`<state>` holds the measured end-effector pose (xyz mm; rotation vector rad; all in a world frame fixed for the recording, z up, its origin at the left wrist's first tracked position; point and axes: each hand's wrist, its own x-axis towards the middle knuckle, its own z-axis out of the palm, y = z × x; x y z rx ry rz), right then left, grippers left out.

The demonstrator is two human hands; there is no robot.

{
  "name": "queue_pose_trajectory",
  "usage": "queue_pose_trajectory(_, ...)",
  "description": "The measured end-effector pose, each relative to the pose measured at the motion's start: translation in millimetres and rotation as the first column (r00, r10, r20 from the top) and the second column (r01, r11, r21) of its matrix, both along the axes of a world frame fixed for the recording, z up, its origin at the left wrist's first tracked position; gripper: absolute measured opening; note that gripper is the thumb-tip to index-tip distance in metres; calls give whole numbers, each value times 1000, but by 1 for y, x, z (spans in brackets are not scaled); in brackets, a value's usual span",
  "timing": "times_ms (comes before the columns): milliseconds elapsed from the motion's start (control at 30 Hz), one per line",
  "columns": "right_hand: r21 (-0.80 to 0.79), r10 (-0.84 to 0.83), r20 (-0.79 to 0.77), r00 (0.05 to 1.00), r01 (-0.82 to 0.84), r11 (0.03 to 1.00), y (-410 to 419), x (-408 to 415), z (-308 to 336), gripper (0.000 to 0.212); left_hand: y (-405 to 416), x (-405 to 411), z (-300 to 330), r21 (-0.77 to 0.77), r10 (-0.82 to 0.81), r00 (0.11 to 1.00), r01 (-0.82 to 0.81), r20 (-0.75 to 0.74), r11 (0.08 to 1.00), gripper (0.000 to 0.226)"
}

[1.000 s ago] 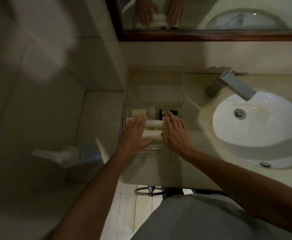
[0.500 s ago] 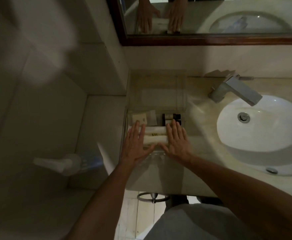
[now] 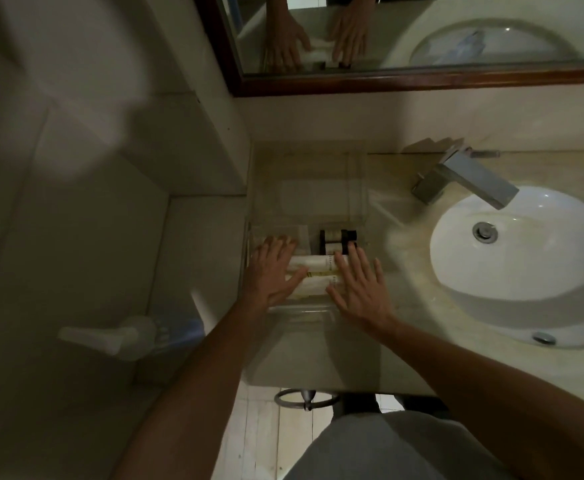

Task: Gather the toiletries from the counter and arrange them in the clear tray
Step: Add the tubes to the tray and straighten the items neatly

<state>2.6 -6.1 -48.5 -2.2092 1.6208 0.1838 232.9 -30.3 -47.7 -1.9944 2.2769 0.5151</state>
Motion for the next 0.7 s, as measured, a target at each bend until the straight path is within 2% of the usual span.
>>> queue_pose_trajectory(133, 18, -6, 34, 999, 6, 1000, -3, 1, 2, 81, -2, 5, 14, -76, -46, 999, 45, -12, 996, 73)
queue_pose_trajectory(267, 1, -64, 179, 982, 65, 998, 3, -12, 9, 110, 33, 19, 25, -225, 128, 971, -173, -200, 959, 85)
queue_pose_trajectory(367, 40, -32, 223, 974, 23, 999, 8, -23, 11, 123, 62, 25, 22, -103, 153, 957, -183, -247, 978, 103)
queue_pose_trajectory(467, 113, -107, 214, 971, 84, 990, 0, -25, 8, 135, 61, 28, 19, 55, 118, 969, -108, -219, 993, 121)
queue_pose_trajectory(567, 141, -103, 203, 974, 75, 987, -7, -24, 6, 140, 56, 25, 19, 100, 129, 960, -107, -249, 989, 127)
queue_pose_trajectory(700, 111, -131, 329, 935, 99, 989, -9, -31, 8, 134, 50, 19, 20, 73, 143, 951, -128, -275, 989, 126)
